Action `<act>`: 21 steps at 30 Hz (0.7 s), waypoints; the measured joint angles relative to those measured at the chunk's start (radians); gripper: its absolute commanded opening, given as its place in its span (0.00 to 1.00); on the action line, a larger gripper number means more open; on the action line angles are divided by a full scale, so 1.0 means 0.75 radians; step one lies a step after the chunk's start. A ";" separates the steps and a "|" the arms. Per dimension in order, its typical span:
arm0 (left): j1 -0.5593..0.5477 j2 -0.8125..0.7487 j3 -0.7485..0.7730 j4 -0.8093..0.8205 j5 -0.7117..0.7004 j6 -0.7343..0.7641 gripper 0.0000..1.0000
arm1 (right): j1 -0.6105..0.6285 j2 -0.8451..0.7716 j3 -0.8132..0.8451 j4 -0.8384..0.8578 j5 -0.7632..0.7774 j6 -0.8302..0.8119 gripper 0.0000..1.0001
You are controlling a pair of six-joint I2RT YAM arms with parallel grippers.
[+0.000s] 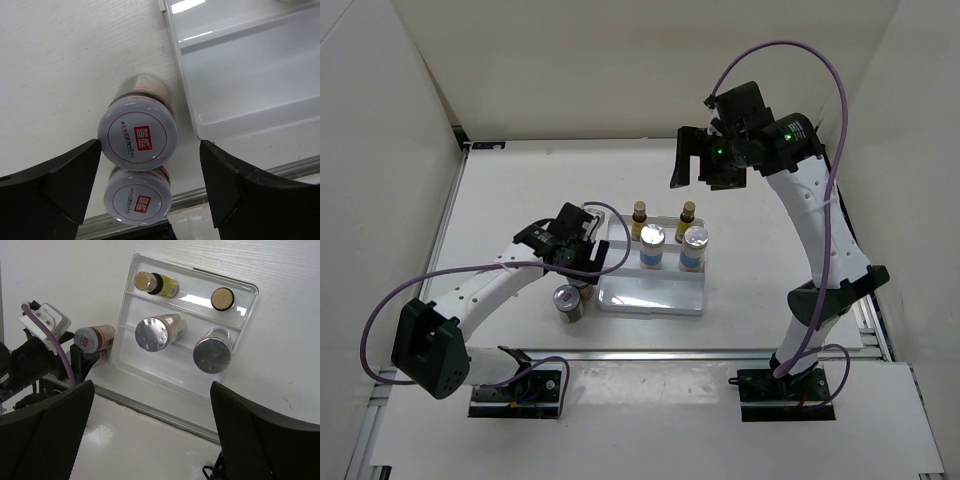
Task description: Organize the condiment bottles
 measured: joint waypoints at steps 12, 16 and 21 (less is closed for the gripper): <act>-0.003 0.035 0.015 0.082 -0.081 -0.022 0.53 | -0.023 -0.052 -0.115 0.000 -0.002 -0.003 0.99; -0.002 0.039 0.015 0.095 -0.099 -0.023 0.98 | -0.024 -0.053 -0.131 -0.002 -0.010 -0.013 0.99; -0.003 0.074 0.006 0.085 -0.101 -0.038 1.00 | -0.036 -0.054 -0.132 -0.001 -0.031 -0.023 0.99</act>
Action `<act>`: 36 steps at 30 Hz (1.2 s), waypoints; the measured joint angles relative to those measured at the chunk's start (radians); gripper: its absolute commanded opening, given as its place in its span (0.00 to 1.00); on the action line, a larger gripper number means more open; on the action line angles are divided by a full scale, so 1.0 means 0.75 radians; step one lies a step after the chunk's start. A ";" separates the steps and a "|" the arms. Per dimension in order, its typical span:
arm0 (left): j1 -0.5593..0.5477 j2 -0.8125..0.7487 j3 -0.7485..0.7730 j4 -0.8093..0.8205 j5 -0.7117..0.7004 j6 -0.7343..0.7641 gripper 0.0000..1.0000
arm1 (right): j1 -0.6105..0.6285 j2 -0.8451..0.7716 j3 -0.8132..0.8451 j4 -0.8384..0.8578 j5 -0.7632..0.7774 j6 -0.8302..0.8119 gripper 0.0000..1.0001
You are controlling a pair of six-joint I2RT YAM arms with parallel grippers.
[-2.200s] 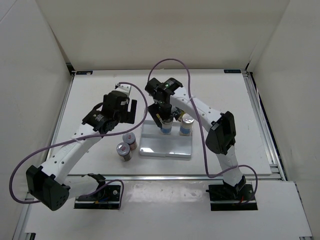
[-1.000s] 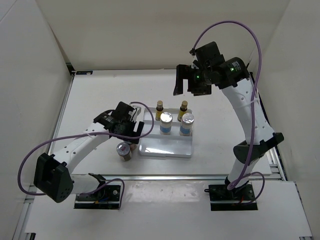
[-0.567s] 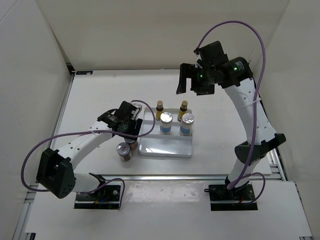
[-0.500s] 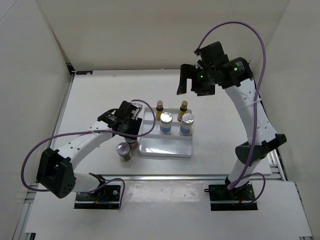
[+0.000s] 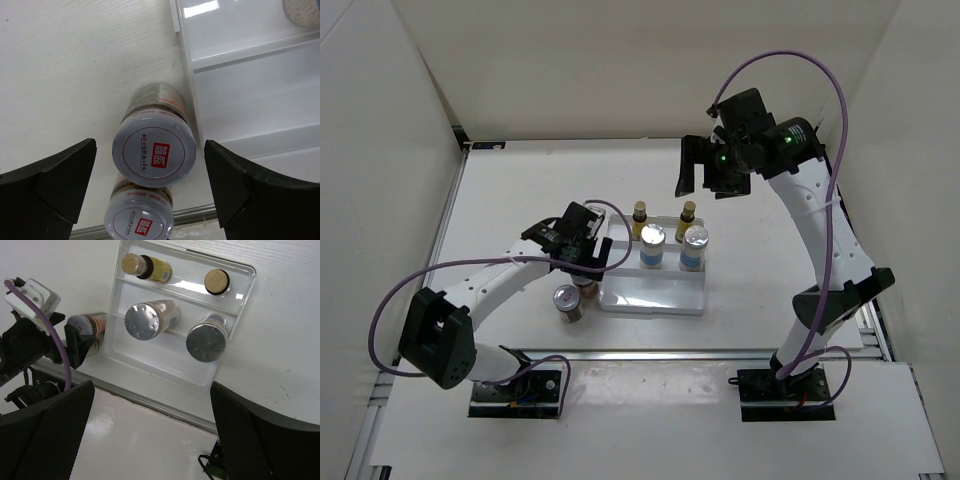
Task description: Organize the condiment bottles
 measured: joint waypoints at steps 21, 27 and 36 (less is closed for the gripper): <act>0.023 0.051 -0.043 0.021 -0.003 -0.010 0.12 | -0.048 -0.031 -0.045 0.001 -0.035 -0.009 0.99; 0.040 0.050 0.186 -0.096 -0.100 0.037 0.12 | -0.048 -0.039 -0.085 0.002 -0.043 -0.003 0.99; -0.018 0.051 0.511 -0.041 -0.034 0.049 0.12 | -0.048 -0.045 -0.115 0.003 -0.045 0.002 0.99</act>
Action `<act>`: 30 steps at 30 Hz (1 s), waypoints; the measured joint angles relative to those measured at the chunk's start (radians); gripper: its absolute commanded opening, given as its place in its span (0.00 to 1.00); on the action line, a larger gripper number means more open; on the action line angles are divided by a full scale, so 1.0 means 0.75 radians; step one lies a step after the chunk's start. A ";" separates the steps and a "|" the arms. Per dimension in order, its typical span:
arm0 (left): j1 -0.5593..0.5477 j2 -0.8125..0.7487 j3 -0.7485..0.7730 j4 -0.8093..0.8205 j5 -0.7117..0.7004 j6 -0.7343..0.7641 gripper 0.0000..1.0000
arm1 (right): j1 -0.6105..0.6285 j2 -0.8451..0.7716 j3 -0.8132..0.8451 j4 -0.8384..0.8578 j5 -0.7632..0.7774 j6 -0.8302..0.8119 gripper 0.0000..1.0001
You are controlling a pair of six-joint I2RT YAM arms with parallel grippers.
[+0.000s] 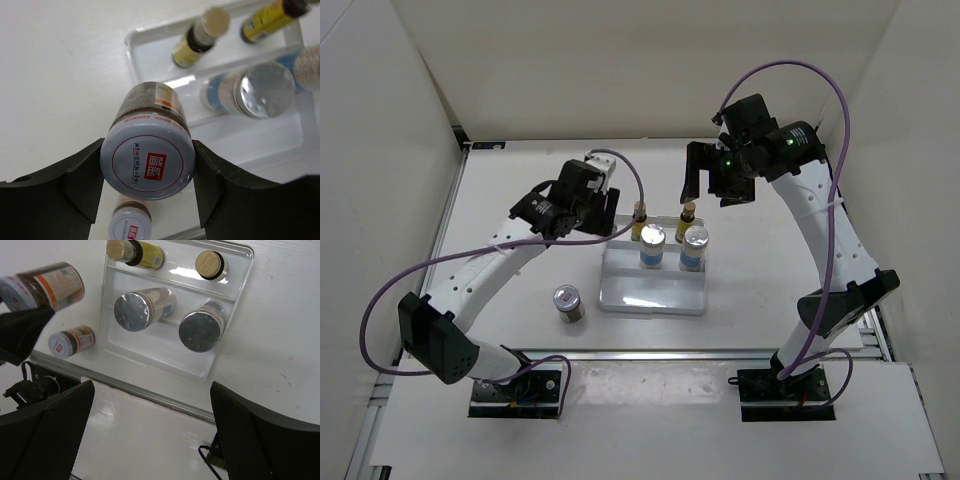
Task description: Organize the condiment bottles
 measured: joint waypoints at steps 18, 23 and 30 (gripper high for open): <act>-0.156 0.043 -0.296 -0.024 0.187 -0.052 0.12 | -0.007 -0.004 -0.044 0.001 -0.004 -0.002 0.99; -0.173 0.109 -0.343 0.038 0.192 -0.047 0.12 | -0.039 -0.004 -0.044 0.000 -0.004 -0.009 0.99; -0.182 0.124 -0.401 0.072 0.205 -0.038 0.75 | -0.080 -0.004 -0.048 0.000 -0.004 -0.025 0.99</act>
